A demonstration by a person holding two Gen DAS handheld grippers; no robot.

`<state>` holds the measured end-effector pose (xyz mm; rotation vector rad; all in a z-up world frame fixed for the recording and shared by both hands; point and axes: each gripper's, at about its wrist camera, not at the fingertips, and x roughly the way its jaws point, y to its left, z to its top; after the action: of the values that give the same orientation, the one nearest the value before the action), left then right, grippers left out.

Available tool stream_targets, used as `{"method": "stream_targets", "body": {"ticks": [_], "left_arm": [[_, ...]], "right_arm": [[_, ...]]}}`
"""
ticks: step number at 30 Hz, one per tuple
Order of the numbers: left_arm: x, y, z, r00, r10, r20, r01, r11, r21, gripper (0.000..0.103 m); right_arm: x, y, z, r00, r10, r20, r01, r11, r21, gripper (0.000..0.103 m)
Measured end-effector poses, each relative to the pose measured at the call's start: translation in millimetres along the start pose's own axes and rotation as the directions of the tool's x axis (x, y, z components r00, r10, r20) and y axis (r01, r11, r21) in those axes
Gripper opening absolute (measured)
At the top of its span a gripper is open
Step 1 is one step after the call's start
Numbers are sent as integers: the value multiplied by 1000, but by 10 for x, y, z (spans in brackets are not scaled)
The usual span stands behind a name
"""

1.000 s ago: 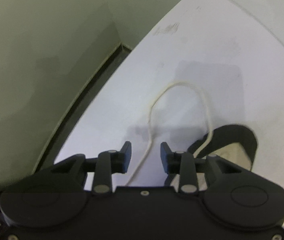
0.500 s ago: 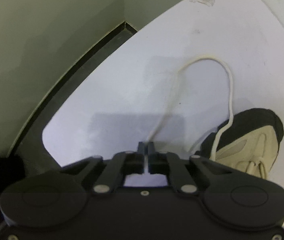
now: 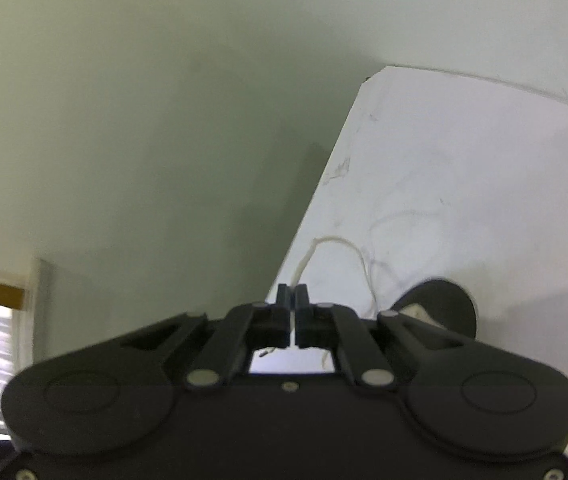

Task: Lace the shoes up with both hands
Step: 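Pull the lace with the right gripper while left gripper holds the sneaker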

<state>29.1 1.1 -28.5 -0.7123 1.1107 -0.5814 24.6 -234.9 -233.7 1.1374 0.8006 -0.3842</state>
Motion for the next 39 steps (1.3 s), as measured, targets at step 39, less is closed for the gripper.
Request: {"method": "stream_targets", "body": {"ticks": [39], "left_arm": [[636,-611,-505,931,308,-196,-325,944,-62,56]], "right_arm": [[11,-1324,-976,969,-238,-69,210,938,-277,35]]}}
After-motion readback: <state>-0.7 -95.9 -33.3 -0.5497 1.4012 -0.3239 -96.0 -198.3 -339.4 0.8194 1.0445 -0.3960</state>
